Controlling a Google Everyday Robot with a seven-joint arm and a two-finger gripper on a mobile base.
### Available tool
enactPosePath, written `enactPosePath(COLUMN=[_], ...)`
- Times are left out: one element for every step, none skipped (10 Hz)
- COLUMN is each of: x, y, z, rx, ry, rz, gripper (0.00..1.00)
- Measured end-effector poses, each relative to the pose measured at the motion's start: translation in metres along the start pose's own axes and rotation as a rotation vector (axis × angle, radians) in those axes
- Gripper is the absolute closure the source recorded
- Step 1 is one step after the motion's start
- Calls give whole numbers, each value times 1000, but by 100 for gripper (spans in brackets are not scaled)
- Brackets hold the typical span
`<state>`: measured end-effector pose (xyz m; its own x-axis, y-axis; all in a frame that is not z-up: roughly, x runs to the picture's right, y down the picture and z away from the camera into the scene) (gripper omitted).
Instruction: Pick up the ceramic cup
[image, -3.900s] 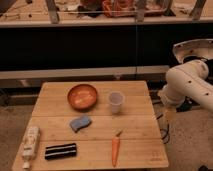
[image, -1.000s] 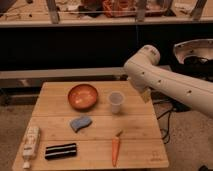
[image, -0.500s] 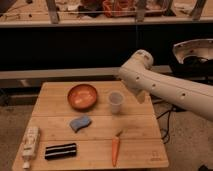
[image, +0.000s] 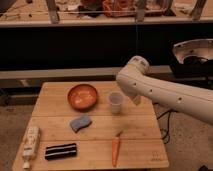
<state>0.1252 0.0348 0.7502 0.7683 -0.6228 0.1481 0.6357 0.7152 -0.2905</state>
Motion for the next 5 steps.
enactPosePath(x=[-1, -4, -9, -16, -17], y=[-1, -4, -8, -13, -15], z=[0, 1, 4, 6, 7], rx=[8, 19, 31, 46, 53], ry=[-6, -15, -27, -41, -48], rz=[-10, -19, -29, -39, -45], gripper=[20, 20, 20, 20, 20])
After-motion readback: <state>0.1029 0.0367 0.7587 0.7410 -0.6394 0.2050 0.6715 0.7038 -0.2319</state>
